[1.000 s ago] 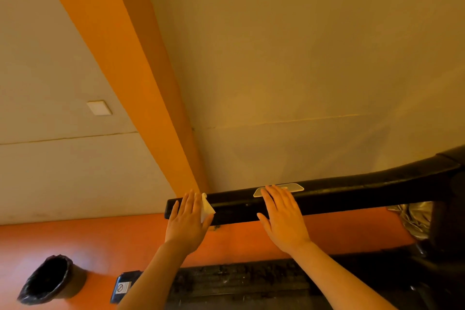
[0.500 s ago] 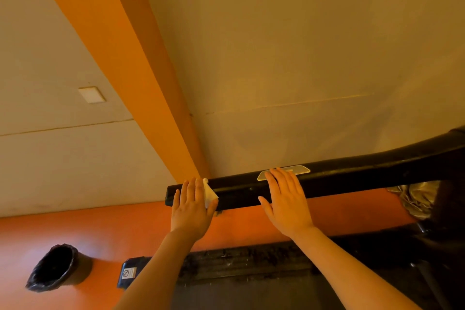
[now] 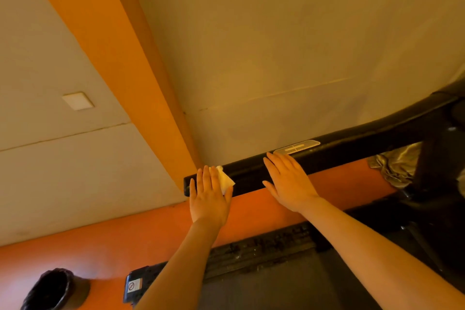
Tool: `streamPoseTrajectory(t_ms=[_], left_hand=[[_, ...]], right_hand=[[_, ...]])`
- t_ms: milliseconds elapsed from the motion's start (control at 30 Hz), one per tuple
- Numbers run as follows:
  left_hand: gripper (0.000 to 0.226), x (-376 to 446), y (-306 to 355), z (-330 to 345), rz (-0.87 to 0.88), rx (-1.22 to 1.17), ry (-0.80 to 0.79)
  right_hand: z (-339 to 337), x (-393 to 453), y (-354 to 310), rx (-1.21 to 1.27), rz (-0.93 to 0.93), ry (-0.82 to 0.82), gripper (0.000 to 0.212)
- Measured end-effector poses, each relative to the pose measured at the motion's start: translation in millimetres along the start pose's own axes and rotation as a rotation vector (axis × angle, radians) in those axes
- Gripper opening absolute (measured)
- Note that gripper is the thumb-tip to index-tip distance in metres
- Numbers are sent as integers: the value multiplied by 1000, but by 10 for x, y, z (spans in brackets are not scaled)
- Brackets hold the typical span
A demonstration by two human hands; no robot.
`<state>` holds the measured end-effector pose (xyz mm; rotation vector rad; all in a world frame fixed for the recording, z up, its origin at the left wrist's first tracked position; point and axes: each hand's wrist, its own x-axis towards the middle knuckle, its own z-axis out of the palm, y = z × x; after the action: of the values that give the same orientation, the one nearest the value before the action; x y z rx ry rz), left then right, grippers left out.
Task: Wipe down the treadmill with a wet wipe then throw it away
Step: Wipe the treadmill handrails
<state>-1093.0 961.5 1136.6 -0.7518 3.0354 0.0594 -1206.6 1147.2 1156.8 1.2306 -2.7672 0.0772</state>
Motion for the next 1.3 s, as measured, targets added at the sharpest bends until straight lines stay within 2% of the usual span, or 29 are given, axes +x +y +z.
streamPoseTrajectory(t_ms=[200,333,433,633,967,1133,1300], left_hand=[[70,-119,-240,68,0,-8,36],[72,-141,-222,65,-18,2,10],[73,-134,-209,110,-29,-50,48],[57,-86,-232,350,-22,-153,295],[58,84,-263,764,3,-168,606],[55,234,-273,959,9,-168,791],[54,412,-293,1115,41,-174,1020]], right_hand=[[57,-14,-226,88,20,-41,64],[104,-8,-351,16,-61,-22,62],[170,20,-392,17,-19,40,60],[456,62,-355,-4,-32,260,59],[1022,251,-332,-27,-86,636,69],[1241,456,-253,-74,-135,865,60],[1424,647,-207,-20,-197,1080,52]])
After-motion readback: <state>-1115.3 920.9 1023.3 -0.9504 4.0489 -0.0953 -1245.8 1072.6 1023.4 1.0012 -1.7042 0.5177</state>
